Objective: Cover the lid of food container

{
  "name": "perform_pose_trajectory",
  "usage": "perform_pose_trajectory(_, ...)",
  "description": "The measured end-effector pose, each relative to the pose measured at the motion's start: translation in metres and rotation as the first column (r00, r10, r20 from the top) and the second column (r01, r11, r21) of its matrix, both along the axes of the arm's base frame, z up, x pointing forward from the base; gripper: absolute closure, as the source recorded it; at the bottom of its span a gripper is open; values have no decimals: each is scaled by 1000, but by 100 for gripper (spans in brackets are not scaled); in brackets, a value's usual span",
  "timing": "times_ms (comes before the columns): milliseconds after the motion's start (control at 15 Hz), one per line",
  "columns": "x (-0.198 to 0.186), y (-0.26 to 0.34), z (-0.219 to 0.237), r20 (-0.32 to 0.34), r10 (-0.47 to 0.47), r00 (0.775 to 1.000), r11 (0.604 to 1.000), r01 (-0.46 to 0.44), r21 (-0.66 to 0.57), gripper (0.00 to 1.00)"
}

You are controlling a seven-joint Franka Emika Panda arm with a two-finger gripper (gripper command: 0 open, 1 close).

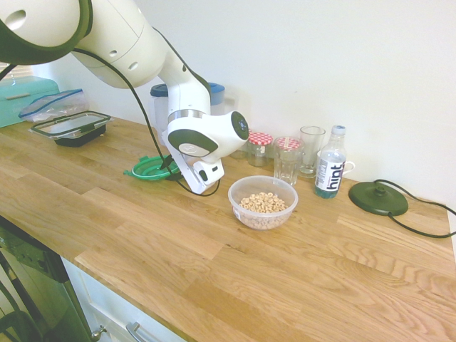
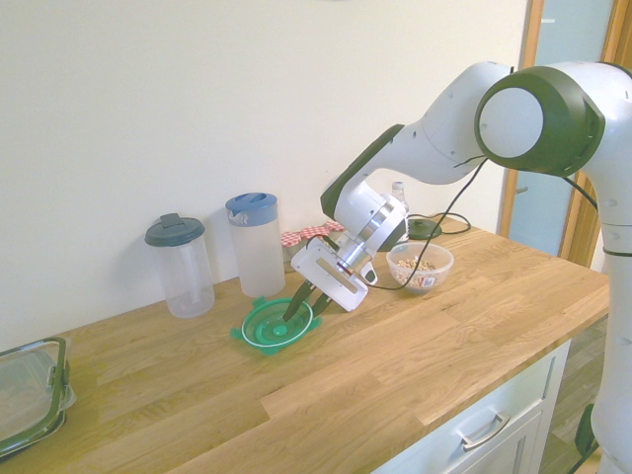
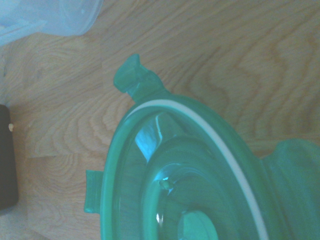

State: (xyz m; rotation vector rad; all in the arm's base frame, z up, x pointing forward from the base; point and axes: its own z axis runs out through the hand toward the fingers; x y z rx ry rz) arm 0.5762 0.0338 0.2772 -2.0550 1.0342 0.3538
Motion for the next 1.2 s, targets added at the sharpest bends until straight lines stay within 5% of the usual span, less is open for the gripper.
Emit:
perform_pose_trajectory(800, -4, -11, 11, -13, 65, 998, 996, -65, -63, 100)
perform_pose_trajectory(1000, -2, -12, 89, 9, 122, 993, 970, -117, -215, 100)
perform_pose_trajectory(1200, -16, -12, 178, -13, 168, 986, 895, -158, -416, 100)
